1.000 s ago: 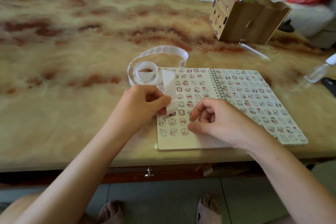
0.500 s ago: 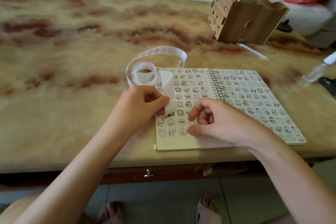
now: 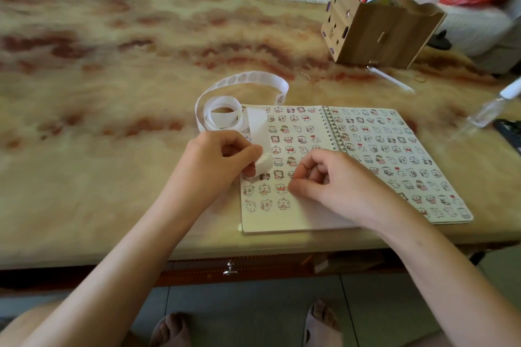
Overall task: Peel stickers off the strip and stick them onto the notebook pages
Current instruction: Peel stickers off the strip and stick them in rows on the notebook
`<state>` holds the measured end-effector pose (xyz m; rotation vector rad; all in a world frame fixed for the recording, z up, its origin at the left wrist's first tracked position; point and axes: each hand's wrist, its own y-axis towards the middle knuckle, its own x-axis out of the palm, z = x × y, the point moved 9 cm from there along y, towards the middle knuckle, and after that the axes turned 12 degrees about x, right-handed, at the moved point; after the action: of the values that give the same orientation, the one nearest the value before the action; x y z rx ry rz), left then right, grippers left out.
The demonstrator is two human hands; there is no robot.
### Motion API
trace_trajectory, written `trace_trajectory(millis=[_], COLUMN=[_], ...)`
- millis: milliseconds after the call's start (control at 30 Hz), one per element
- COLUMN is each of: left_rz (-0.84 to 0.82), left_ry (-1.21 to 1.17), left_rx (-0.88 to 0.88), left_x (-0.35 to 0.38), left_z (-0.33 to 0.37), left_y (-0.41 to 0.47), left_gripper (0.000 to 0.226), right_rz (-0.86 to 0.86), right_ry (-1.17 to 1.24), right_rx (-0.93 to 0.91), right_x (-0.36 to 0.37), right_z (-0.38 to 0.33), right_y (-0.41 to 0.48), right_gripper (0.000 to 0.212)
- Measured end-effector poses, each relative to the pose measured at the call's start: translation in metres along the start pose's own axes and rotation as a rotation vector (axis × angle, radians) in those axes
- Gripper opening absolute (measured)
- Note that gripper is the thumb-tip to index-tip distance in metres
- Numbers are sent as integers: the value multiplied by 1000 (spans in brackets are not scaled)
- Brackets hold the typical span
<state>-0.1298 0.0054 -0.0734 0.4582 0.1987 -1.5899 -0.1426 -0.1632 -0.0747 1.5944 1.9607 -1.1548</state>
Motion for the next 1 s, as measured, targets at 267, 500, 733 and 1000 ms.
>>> trace_trajectory(millis=[267, 500, 733, 1000], left_rz=[89, 72, -13, -10], left_ry=[-245, -315, -188, -225], left_rx=[109, 99, 107, 110], left_x=[-7, -4, 3, 3], left_z=[19, 22, 20, 23], left_y=[4, 3, 1, 1], left_gripper=[17, 28, 10, 10], right_rz=[64, 179, 211, 289], right_ry=[535, 610, 596, 515], right_rx=[-243, -271, -334, -400], right_x=[-12, -18, -21, -25], right_z=[-27, -28, -29, -33], right_y=[-3, -4, -3, -8], right_gripper=[22, 17, 11, 10])
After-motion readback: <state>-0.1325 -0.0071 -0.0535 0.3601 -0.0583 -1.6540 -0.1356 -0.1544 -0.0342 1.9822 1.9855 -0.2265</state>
